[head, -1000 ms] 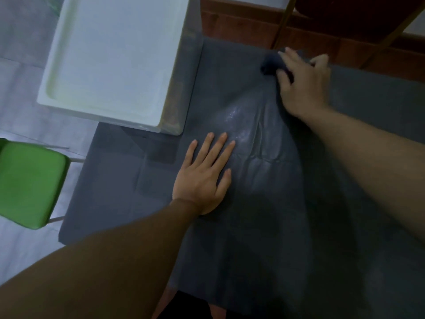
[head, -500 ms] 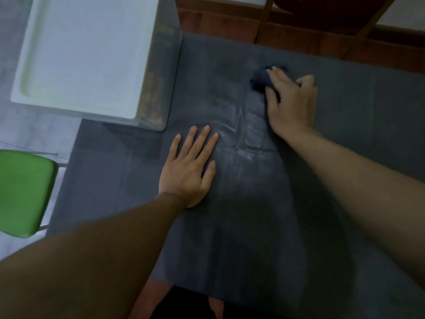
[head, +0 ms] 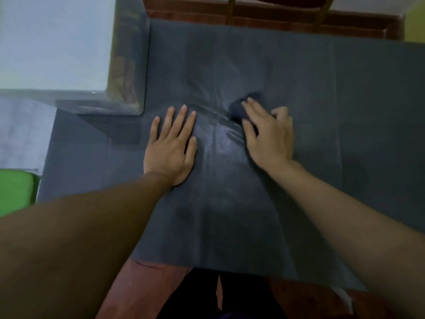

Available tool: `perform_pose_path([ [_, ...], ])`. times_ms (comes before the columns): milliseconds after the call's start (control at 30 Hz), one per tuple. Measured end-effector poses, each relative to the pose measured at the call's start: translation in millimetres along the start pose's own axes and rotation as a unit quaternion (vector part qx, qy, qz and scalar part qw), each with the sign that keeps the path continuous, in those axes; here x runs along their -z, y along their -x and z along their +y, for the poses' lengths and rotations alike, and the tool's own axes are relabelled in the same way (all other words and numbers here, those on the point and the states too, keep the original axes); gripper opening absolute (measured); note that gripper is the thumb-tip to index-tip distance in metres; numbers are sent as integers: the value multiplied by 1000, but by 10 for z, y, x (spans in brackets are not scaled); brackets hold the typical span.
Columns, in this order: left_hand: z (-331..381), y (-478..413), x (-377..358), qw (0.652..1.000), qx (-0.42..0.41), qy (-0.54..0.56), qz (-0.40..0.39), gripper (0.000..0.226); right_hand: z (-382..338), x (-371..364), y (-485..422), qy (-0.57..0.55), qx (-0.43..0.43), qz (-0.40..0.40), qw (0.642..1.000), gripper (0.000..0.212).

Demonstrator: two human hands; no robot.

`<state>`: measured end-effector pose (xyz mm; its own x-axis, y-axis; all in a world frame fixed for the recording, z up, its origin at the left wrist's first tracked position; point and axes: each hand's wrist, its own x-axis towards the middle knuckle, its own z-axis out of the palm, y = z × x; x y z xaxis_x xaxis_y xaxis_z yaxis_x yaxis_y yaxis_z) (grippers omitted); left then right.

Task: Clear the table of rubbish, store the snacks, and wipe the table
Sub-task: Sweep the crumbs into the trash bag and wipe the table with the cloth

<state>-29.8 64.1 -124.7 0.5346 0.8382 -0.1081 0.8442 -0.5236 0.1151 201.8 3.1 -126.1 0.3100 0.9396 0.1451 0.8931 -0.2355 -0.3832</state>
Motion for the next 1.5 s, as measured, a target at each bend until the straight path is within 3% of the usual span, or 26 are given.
perform_pose_path([
  [133, 8, 11, -3, 1000, -7, -9, 19, 56, 43, 85, 597, 8, 120, -34, 992, 42],
  [333, 44, 100, 7, 997, -57, -17, 38, 53, 55, 144, 669, 14, -52, 19, 998, 43],
  [400, 63, 115, 19, 995, -94, -23, 28, 52, -120, 128, 1003, 1, -44, 22, 999, 43],
  [467, 99, 118, 32, 993, -115, -25, 19, 53, -181, 160, 1392, -13, 17, 0, 1000, 42],
  [567, 164, 138, 60, 995, -95, 7, 4, 53, 8, 274, 1633, 5, 81, -11, 997, 42],
  [700, 332, 198, 84, 992, -120, 38, -14, 53, 124, 344, 1625, 31, -49, 38, 998, 41],
  [767, 461, 200, 75, 992, -120, 46, -11, 52, -51, 304, 1839, 19, -65, 48, 997, 41],
  [967, 965, 44, 24, 992, -88, 86, -14, 55, 7, 415, 2417, 21, 93, 23, 995, 40],
  [1167, 1166, 56, -136, 998, -54, 30, -21, 59, 306, 452, 2083, 50, -143, 91, 984, 43],
  [1300, 1187, 40, -126, 998, -52, 24, -29, 61, 49, 401, 2471, 20, -47, 60, 997, 40],
  [1400, 1201, 51, -133, 998, -54, 20, -28, 61, 320, 472, 2346, 50, 24, 40, 998, 42],
  [1500, 1192, 37, -135, 998, -53, 19, -24, 61, 618, 515, 1870, 69, -70, 68, 993, 45],
])
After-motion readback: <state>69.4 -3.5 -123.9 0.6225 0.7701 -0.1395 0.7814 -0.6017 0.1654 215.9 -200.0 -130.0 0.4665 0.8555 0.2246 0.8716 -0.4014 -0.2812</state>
